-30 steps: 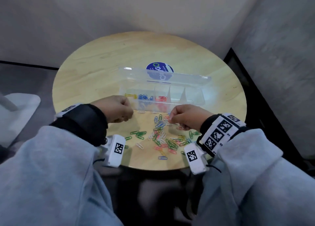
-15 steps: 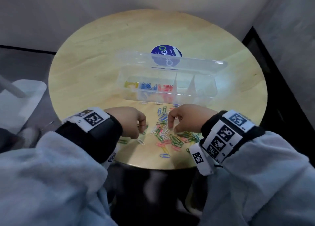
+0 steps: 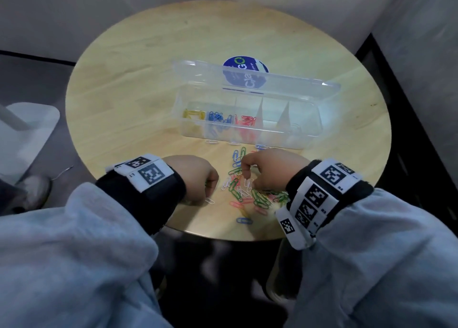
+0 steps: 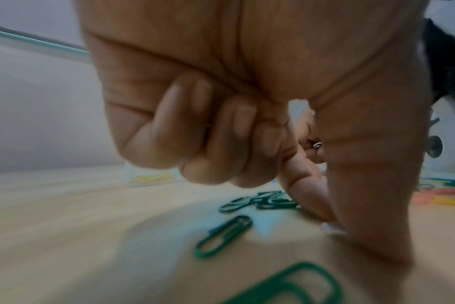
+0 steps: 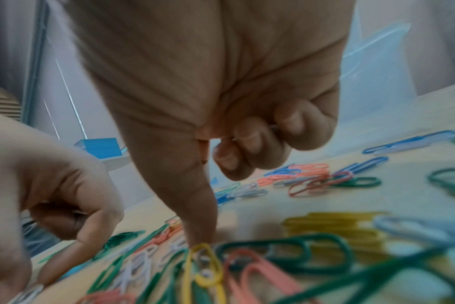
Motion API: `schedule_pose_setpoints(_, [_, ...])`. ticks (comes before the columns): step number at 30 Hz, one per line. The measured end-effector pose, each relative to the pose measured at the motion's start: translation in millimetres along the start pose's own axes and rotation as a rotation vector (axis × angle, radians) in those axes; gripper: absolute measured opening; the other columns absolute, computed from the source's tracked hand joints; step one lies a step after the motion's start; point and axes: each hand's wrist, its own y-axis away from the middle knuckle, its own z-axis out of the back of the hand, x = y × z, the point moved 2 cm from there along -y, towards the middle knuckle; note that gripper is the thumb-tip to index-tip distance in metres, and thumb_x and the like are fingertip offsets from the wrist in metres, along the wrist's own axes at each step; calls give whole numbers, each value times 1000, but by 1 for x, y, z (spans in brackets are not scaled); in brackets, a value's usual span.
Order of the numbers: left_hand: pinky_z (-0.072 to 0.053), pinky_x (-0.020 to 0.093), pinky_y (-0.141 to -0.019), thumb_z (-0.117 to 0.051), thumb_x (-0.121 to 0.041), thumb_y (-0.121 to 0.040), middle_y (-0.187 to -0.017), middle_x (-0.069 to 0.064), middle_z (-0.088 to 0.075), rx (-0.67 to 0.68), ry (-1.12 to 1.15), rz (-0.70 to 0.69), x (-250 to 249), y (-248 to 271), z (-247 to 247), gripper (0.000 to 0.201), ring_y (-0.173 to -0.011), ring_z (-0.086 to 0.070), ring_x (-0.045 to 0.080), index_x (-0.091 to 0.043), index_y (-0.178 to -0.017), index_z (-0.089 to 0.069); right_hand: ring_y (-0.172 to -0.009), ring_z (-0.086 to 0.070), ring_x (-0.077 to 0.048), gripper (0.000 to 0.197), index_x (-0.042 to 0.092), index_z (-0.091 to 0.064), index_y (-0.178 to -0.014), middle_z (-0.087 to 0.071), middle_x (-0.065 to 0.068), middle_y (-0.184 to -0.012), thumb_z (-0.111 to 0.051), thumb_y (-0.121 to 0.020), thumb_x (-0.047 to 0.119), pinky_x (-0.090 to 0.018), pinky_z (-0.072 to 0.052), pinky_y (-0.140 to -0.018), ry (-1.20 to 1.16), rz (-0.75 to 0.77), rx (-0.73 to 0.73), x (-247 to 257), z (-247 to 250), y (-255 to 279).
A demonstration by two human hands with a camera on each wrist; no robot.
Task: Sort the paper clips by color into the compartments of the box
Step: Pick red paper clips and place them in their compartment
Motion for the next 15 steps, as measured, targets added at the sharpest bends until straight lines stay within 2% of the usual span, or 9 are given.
schedule_pose_setpoints(3, [-32, 19, -50, -67, -20, -76, -55, -9, -50, 12, 28, 6, -1, -3, -1, 15, -51, -43, 4, -23, -68, -55, -72, -50, -18, 12, 25, -55, -83, -44, 8, -64, -63, -79, 17, -25, -37, -53, 15, -1, -9, -1, 0, 1])
schedule_pose_setpoints(8, [-32, 17, -45, -66, -20, -79, -56, -7, -54, 15, 96, 5, 1, -5, 2, 12, -44, -45, 1, -23, -71, -58, -75, -47, -16, 17, 25, -60, -99, -39, 11, -67, -62, -82, 21, -21, -28, -48, 59, 64, 8, 3, 1, 4])
schedule_pose_setpoints(12, [-32, 23, -52, -72, -26, -76, -62, -8, -52, -28, 104, -15, 0, -4, 4, 18, -56, -44, 6, -24, -76, -54, -77, -46, -15, 16, 23, -61, -99, -39, 13, -68, -63, -83, 23, -21, -24, -47, 64, 49, 6, 2, 2, 3])
schedule_pose_setpoints(15, [-30, 22, -51, -70, -25, -76, -61, -9, -48, -31, 52, -25, -5, -3, 1, 15, -56, -42, 5, -26, -81, -55, -67, -44, -11, 15, 22, -61, -98, -39, 13, -67, -64, -84, 25, -21, -24, -47, 34, 33, 17, 1, 1, 3])
